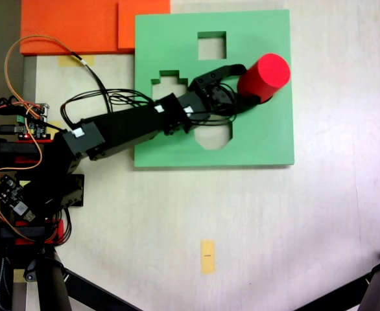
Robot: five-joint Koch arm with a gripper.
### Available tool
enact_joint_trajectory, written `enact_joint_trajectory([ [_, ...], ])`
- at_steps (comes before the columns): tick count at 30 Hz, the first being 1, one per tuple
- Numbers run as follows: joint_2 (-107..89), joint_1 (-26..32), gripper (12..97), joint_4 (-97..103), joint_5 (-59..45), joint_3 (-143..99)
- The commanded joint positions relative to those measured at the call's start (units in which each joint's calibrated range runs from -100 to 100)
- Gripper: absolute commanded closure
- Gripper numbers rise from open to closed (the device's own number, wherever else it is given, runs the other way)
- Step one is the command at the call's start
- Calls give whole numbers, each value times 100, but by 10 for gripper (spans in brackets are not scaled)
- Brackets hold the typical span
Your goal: Put the cylinder block into the corresponding hole
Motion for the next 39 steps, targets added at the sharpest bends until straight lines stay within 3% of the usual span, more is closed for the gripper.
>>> enact_joint_trajectory([
  [1,-360,54,740,410,-5,-4],
  [3,-416,54,670,506,-5,-24],
  [9,-974,54,563,564,-44,86],
  [20,-1295,15,562,468,-68,166],
  [30,-5653,-469,599,381,-703,-1928],
  [32,-6631,-650,600,-52,-1299,-2048],
  [34,-7874,-781,653,-899,-2295,-2217],
  [39,-10164,-1070,656,-3692,-3946,-2247],
])
